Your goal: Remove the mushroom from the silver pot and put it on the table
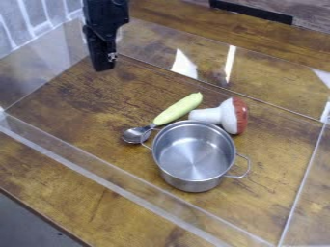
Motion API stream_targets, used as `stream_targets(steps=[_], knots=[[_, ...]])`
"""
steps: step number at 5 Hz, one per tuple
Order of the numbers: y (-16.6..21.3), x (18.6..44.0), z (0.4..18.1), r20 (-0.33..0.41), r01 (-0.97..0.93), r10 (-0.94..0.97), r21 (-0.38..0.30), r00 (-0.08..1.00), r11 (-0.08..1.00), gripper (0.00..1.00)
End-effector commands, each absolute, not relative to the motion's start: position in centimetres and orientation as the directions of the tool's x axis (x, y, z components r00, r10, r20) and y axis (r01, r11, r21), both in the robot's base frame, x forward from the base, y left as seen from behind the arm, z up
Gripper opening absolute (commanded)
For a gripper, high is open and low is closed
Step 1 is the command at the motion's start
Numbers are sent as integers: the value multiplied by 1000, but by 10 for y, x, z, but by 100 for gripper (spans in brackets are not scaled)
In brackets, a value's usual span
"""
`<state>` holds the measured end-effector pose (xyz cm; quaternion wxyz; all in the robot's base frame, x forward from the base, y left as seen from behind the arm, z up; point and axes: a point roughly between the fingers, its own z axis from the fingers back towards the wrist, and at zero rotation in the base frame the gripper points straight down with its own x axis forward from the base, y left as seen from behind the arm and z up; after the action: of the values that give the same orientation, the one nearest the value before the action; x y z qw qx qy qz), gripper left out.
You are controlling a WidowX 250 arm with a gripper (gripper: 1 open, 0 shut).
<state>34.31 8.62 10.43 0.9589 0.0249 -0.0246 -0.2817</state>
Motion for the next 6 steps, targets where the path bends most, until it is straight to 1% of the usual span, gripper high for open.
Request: stream_targets(steps=[1,2,3,4,6], knots=[[99,350,118,78,520,-527,97,846,849,0],[88,352,117,101,547,-554,89,826,832,100],[79,353,118,121,570,-576,84,808,817,100],[68,355,113,132,617,-622,77,772,783,100],[26,365,107,151,746,-752,100,642,658,100]])
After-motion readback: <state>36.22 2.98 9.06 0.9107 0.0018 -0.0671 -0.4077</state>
